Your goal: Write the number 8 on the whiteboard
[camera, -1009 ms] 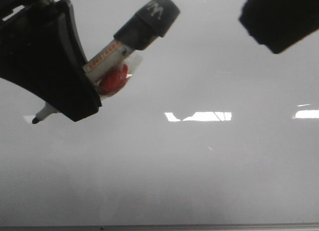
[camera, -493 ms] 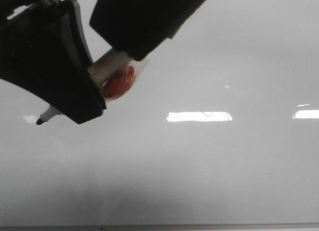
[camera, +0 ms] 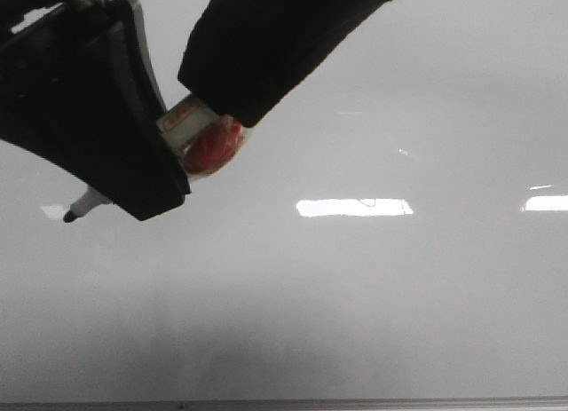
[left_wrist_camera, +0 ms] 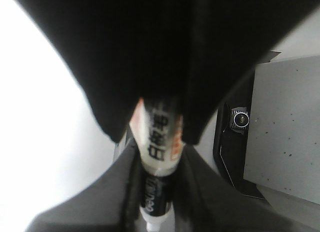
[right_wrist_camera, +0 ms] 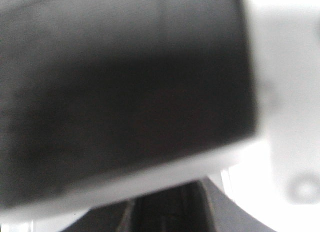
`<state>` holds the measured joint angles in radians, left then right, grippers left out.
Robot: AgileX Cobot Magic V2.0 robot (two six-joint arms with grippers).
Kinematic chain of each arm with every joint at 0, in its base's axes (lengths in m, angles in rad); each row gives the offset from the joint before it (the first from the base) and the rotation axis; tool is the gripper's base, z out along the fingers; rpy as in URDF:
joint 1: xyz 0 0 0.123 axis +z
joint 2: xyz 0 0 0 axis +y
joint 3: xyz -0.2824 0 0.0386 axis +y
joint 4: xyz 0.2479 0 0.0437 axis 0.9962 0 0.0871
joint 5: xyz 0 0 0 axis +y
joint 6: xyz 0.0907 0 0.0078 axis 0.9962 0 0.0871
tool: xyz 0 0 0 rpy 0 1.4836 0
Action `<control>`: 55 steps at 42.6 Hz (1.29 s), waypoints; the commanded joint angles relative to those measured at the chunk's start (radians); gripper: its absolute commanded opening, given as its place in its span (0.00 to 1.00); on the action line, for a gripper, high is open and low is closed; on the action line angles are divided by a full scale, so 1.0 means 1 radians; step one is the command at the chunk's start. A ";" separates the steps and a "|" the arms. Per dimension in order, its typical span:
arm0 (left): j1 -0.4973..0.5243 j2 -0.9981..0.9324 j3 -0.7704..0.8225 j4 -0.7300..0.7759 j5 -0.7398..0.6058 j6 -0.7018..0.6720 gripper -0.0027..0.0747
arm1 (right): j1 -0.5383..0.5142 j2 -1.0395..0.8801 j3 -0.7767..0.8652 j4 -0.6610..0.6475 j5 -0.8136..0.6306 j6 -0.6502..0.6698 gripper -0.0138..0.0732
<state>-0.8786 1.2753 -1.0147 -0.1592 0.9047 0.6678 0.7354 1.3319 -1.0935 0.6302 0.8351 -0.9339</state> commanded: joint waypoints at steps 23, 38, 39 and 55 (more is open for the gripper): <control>0.158 -0.167 0.083 -0.136 -0.073 -0.046 0.34 | -0.169 -0.131 0.099 0.032 0.010 -0.014 0.09; 0.285 -0.648 0.436 -0.269 -0.458 -0.034 0.01 | -0.296 -0.197 0.275 0.321 -0.258 -0.020 0.09; 0.288 -0.685 0.458 -0.287 -0.484 -0.034 0.01 | -0.295 -0.197 0.279 0.346 -0.273 -0.029 0.09; 0.296 -0.954 0.670 -0.365 -0.666 -0.034 0.01 | -0.289 -0.043 0.172 0.594 -0.354 -0.296 0.09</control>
<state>-0.5851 0.3265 -0.3202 -0.4984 0.3370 0.6312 0.4470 1.2531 -0.8413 1.1531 0.5089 -1.1769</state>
